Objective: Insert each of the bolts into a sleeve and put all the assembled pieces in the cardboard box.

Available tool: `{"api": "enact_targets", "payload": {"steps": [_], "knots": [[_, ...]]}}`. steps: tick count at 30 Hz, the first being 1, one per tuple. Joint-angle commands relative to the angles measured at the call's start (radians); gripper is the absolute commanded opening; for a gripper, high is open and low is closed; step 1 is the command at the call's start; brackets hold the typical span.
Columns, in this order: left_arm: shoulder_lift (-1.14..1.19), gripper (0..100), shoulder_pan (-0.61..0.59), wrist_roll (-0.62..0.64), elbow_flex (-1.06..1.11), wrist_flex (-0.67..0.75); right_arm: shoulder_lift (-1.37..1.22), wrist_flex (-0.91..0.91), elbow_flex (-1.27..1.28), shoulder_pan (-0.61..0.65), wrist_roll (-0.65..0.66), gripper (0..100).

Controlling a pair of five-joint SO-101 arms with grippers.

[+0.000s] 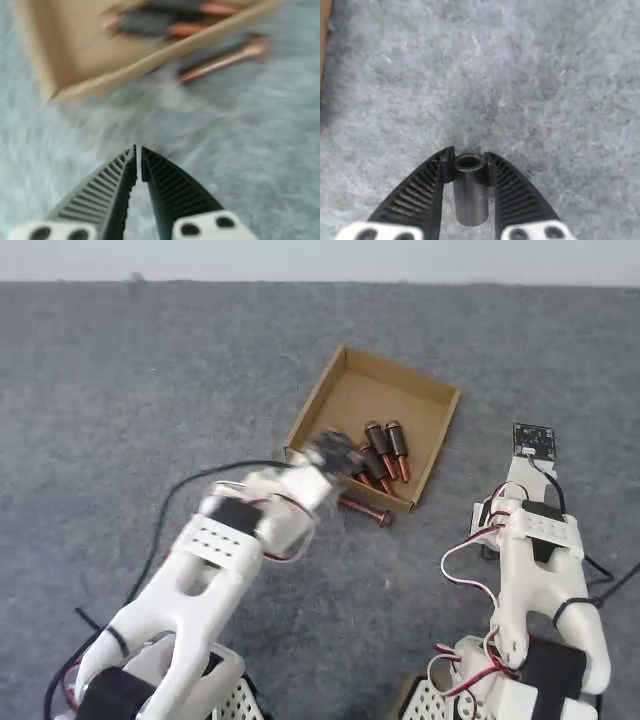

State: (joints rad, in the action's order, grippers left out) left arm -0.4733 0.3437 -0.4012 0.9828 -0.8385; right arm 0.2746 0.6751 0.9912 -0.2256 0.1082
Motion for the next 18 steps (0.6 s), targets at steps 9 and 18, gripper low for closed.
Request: {"api": "enact_targets", "payload": {"steps": [9, 18], "knots": [[0.189, 9, 0.199, -0.272, -0.278, -0.152, 0.002, -0.018, -0.066, -0.045, -0.008, 0.6], [0.540, 9, 0.242, -0.404, -0.536, -0.178, -0.004, -0.015, -0.075, -0.042, -0.009, 0.6]]}}
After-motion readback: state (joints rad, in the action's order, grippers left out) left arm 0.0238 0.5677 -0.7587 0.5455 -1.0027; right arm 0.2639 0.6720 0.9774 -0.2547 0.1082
